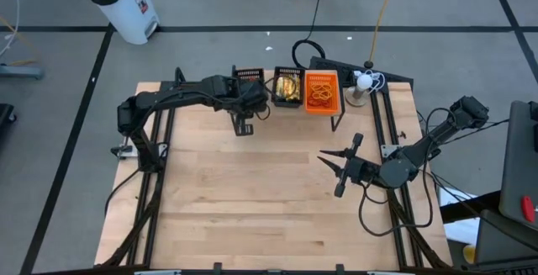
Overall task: Pick & Place Office Desk Supplies
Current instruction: Put the black basket filled with spring rubber band on the shelf
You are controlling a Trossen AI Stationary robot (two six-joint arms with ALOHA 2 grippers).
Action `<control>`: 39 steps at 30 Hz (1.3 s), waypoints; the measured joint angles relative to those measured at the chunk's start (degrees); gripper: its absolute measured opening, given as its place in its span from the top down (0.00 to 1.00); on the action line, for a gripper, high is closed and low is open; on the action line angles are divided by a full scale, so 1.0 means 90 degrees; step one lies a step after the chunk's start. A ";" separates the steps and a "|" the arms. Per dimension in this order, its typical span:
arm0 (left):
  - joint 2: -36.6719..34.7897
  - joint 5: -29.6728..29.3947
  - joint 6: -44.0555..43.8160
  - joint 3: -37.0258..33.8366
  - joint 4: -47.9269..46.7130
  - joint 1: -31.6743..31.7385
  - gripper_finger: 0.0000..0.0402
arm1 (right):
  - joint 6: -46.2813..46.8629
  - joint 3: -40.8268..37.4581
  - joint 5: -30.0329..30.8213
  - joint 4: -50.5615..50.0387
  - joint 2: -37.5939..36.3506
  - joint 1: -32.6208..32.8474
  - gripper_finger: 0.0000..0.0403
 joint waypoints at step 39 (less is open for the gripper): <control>0.0039 0.0601 -0.0162 0.0000 0.0552 0.0349 0.95 | 0.0258 -0.0002 -0.0017 -0.0038 0.0000 0.0000 0.83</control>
